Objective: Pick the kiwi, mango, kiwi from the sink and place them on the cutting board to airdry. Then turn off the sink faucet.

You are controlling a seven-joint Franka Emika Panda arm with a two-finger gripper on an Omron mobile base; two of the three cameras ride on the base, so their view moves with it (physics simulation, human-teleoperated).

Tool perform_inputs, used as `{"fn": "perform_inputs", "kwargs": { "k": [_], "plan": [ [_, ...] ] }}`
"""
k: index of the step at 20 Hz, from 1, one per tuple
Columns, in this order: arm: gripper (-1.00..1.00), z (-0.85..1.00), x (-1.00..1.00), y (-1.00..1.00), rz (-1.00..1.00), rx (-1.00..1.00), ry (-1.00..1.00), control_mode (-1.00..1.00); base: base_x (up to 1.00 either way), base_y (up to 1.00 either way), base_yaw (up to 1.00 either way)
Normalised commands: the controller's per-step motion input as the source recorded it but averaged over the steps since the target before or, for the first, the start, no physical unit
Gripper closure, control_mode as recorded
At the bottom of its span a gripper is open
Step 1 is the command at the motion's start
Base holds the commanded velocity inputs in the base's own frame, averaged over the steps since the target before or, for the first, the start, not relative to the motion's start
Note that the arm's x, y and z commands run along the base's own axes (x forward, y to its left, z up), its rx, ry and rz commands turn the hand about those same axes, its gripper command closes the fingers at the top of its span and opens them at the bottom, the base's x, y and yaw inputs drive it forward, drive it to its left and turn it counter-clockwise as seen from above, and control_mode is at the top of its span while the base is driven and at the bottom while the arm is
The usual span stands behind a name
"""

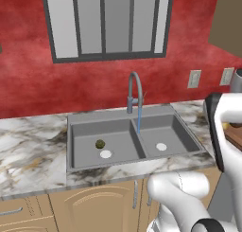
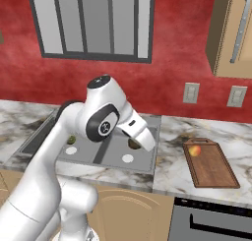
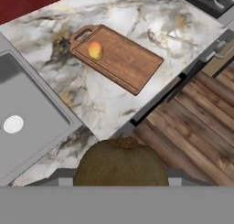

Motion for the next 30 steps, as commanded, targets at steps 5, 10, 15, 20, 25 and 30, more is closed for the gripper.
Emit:
{"fn": "perform_inputs", "kwargs": {
  "k": [5, 10, 15, 20, 25, 30],
  "plan": [
    [1.0, -0.03, 0.2, -0.49, -0.01, 0.0, 0.0, -1.0, 0.0, 0.0, 0.0],
    [1.0, -0.03, 0.21, -0.5, 0.0, 0.0, 0.0, -1.0, 0.0, 0.0, 0.0],
    [1.0, -0.06, 0.15, -0.46, 0.0, 0.0, -0.01, -1.0, 0.0, 0.0, 0.0],
    [1.0, -0.07, 0.21, -0.31, 0.02, 0.01, -0.03, -1.0, 0.0, 0.0, 0.0],
    [1.0, -0.07, 0.24, -0.23, 0.04, 0.02, -0.02, -1.0, 0.0, 0.0, 0.0],
    [1.0, 0.0, 0.15, -0.24, 0.07, 0.06, -0.03, -1.0, 0.0, 0.0, 0.0]
  ]
}}
